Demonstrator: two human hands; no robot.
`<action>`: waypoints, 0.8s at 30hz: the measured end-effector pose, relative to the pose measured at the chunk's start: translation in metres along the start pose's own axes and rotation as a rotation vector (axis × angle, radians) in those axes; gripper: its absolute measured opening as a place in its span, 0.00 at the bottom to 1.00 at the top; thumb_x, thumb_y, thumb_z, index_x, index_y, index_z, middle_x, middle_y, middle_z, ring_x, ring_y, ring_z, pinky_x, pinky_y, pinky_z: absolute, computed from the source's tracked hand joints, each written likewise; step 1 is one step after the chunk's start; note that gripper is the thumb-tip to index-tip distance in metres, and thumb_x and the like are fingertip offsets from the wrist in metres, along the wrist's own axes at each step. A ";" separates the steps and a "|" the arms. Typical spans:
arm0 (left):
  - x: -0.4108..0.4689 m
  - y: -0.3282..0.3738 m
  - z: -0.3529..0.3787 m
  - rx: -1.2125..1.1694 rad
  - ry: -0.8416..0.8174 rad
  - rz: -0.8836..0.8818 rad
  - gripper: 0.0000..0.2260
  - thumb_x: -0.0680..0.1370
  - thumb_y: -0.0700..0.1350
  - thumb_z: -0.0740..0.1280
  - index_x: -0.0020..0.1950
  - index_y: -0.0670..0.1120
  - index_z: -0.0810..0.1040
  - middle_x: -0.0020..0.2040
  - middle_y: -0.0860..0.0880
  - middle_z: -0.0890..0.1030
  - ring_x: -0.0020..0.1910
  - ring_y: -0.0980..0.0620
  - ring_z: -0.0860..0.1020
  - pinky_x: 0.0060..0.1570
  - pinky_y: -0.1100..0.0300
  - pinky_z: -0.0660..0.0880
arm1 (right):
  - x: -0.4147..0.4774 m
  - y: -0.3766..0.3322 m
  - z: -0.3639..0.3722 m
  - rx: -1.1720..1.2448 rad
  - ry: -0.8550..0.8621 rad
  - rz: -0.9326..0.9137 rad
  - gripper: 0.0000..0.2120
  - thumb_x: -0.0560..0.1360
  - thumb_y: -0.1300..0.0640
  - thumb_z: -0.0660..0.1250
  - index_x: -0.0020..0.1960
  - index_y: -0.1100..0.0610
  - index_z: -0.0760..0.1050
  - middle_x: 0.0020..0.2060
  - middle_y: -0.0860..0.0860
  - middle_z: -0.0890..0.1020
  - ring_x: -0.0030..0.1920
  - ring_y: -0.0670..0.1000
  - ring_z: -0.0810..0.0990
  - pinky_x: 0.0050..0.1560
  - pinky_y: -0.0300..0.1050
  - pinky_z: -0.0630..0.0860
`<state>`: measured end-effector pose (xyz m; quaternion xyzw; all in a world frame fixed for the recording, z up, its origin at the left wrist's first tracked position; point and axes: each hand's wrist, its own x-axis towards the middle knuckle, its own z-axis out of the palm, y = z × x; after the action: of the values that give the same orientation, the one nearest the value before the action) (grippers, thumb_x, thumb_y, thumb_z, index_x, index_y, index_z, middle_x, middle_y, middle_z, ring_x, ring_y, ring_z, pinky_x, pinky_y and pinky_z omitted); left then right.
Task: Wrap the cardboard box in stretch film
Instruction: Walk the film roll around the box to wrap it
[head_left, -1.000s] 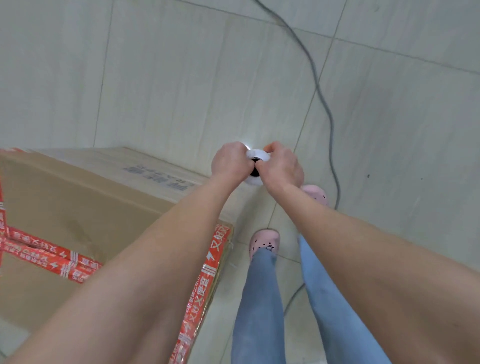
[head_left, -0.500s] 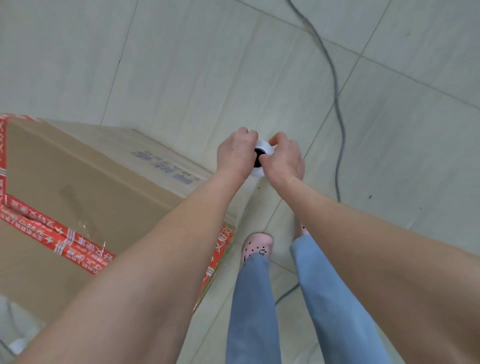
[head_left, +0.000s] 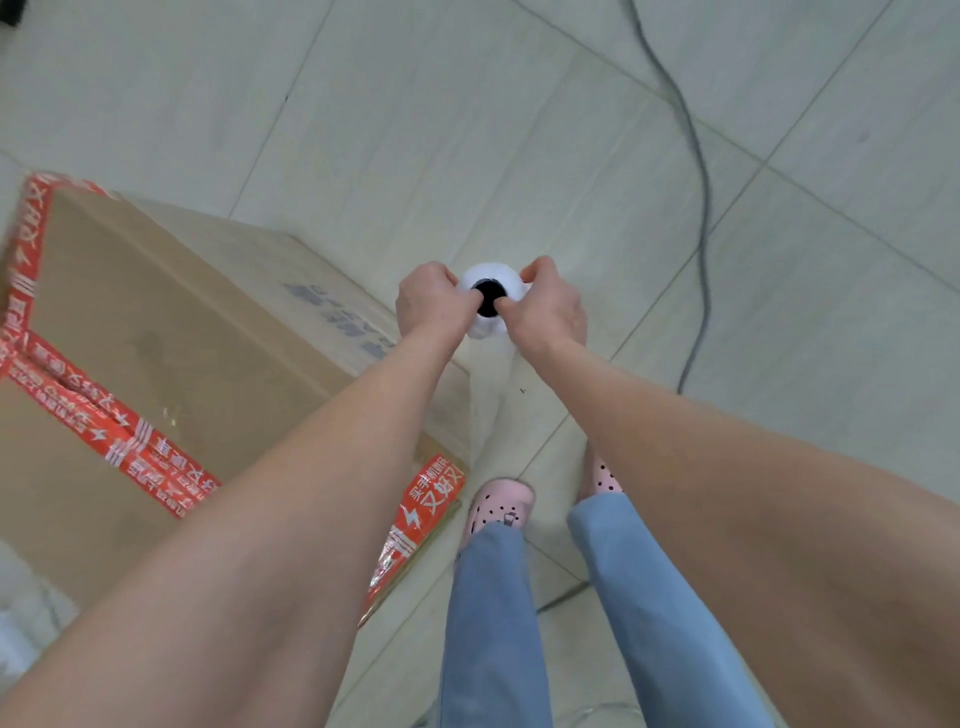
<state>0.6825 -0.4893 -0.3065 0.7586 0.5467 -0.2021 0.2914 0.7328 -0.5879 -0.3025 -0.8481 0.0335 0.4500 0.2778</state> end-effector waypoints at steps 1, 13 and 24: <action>0.001 -0.001 -0.002 -0.011 -0.006 -0.024 0.06 0.68 0.47 0.69 0.38 0.47 0.74 0.41 0.47 0.82 0.41 0.46 0.81 0.36 0.62 0.69 | 0.001 -0.004 0.001 0.005 -0.017 0.000 0.14 0.73 0.56 0.64 0.58 0.51 0.68 0.47 0.51 0.77 0.49 0.56 0.77 0.41 0.45 0.70; 0.002 -0.006 -0.003 0.340 -0.012 0.393 0.16 0.75 0.39 0.63 0.63 0.45 0.71 0.59 0.44 0.72 0.56 0.44 0.73 0.42 0.56 0.66 | 0.000 -0.017 0.006 0.040 -0.084 0.008 0.08 0.73 0.59 0.63 0.49 0.50 0.67 0.48 0.52 0.77 0.44 0.55 0.77 0.37 0.42 0.68; 0.039 0.011 -0.027 0.387 -0.099 0.433 0.09 0.73 0.40 0.63 0.52 0.43 0.76 0.50 0.44 0.78 0.49 0.42 0.77 0.41 0.55 0.70 | 0.015 -0.041 0.006 -0.070 -0.066 0.021 0.12 0.71 0.59 0.62 0.52 0.48 0.71 0.47 0.53 0.79 0.43 0.54 0.77 0.32 0.42 0.66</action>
<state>0.7045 -0.4463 -0.3082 0.8882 0.3085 -0.2726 0.2038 0.7500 -0.5473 -0.2981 -0.8415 0.0174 0.4817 0.2441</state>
